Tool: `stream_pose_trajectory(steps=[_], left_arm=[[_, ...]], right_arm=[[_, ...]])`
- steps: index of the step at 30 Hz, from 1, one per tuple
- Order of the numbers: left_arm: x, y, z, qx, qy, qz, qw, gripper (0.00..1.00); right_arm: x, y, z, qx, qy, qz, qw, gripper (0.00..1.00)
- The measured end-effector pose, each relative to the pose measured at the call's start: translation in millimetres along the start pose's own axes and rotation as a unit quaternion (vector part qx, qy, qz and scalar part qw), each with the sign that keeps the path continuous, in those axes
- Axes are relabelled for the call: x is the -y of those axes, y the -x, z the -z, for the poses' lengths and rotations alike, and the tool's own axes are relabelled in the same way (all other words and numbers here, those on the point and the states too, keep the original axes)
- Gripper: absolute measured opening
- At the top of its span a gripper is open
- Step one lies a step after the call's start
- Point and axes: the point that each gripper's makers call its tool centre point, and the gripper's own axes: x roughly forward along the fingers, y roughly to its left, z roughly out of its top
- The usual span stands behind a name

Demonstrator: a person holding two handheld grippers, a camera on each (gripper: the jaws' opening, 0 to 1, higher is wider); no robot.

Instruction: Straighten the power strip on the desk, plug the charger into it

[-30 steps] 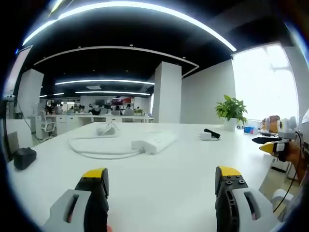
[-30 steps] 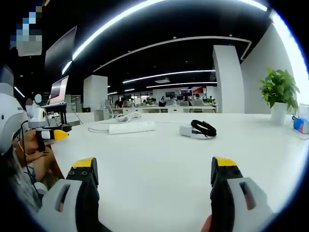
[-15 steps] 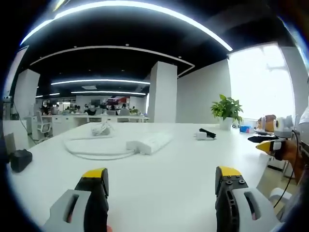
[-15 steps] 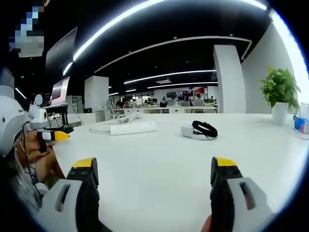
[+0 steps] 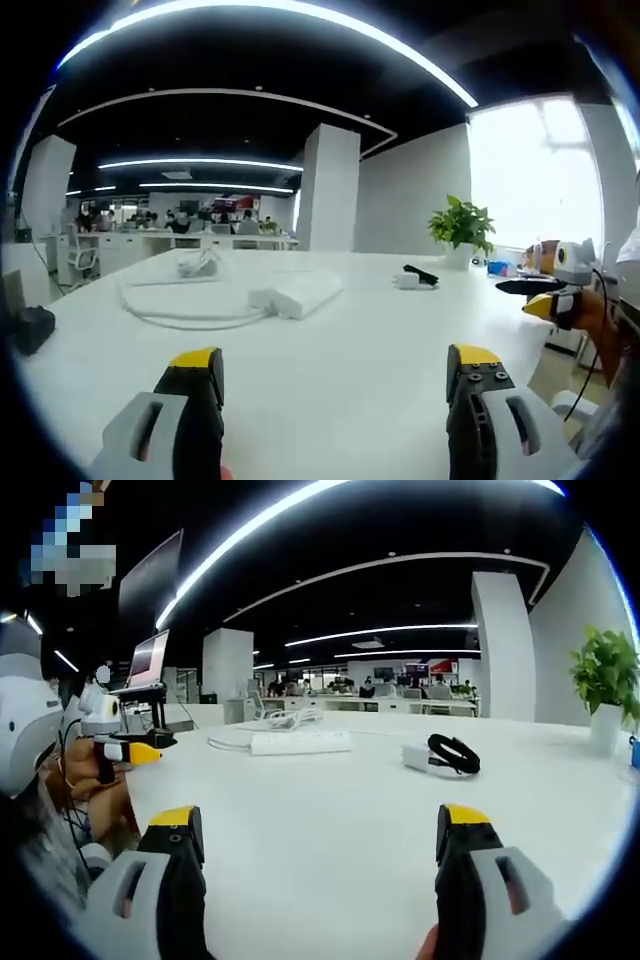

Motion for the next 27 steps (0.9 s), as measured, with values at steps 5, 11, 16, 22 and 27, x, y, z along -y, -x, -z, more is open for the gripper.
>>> stream_pose_trajectory(steps=[5,11,16,22,27], left_arm=[[4.6,-7,-2.7,-0.001,-0.009,0.009,0.9999,0.94],[3.3,-15,-5.8,0.010,0.001,0.005,0.9999,0.94],[2.0,-20,-7.4,0.009,0.004,0.002,1.0000,0.94],[-0.5,-26,-14.2,0.023,0.009,0.001,0.9997,0.94],[0.2,-30,-21.2,0.024,0.004,0.003,0.9997,0.94]], right_arm=[[-3,-8,-2.1,0.004,0.002,-0.011,0.9999,0.97],[-4,-14,-5.4,0.005,0.008,-0.018,0.9998,0.97],[-4,-19,-9.5,0.005,0.014,-0.023,0.9996,0.97],[-2,-29,-13.5,0.020,-0.005,-0.025,0.9995,0.96],[4,-40,-16.7,0.025,-0.015,-0.026,0.9992,0.96]])
